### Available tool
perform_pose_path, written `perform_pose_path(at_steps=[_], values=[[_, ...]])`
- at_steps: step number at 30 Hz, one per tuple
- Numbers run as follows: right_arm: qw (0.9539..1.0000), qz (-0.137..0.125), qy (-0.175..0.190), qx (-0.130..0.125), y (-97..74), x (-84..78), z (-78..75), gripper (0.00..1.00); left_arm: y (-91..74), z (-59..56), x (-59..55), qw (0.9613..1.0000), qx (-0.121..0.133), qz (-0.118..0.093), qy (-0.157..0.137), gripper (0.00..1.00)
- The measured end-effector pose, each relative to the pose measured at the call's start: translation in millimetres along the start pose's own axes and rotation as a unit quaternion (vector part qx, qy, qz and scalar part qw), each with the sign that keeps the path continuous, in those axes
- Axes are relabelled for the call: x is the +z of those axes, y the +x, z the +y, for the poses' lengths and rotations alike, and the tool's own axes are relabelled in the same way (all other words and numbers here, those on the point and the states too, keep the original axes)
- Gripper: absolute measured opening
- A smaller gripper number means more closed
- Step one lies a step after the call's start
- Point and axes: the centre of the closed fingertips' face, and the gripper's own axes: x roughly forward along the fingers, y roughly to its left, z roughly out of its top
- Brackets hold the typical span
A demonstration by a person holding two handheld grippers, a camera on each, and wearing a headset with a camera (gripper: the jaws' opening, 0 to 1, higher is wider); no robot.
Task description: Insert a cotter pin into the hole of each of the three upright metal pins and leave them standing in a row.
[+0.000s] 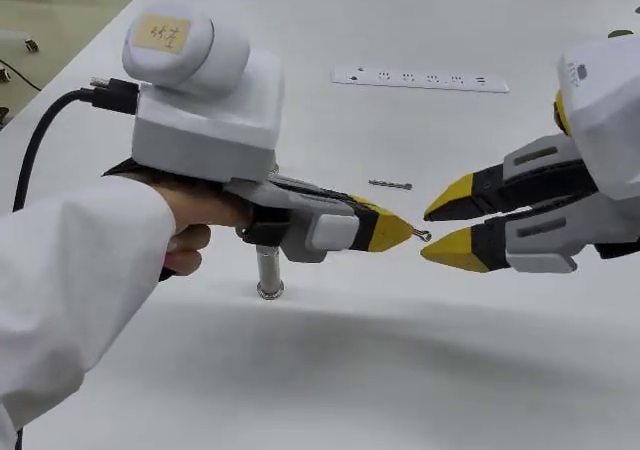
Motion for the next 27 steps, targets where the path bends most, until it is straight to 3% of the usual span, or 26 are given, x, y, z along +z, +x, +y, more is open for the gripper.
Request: perform_pose_path(at_steps=[3, 8, 10, 12, 20, 27], values=[[0.9996, -0.006, 0.012, 0.026, 0.2, -3.3, 4.9, 0.14, -1.2, -3.0, 1.7, 0.9990, -0.004, -0.004, 0.044, 0.00], [0.9977, -0.011, 0.042, 0.053, 2.4, -3.7, 15.0, 0.14, -3.8, -9.9, 0.6, 0.9959, -0.016, -0.002, 0.089, 0.00], [0.9968, -0.021, 0.050, 0.058, 3.1, -1.6, 16.7, 0.13, -5.0, -13.1, 1.0, 0.9917, -0.022, -0.002, 0.127, 0.00], [0.9961, -0.026, 0.056, 0.063, 3.1, 0.3, 19.0, 0.11, -5.9, -17.8, 0.3, 0.9892, -0.031, -0.001, 0.143, 0.00], [0.9953, -0.034, 0.056, 0.072, 1.0, 3.7, 22.4, 0.00, -6.5, -24.8, 1.6, 0.9818, -0.045, 0.000, 0.184, 0.00], [0.9957, -0.029, 0.043, 0.077, -1.2, 3.4, 26.4, 0.00, -6.9, -25.6, -3.1, 0.9779, -0.051, 0.013, 0.202, 0.00]])
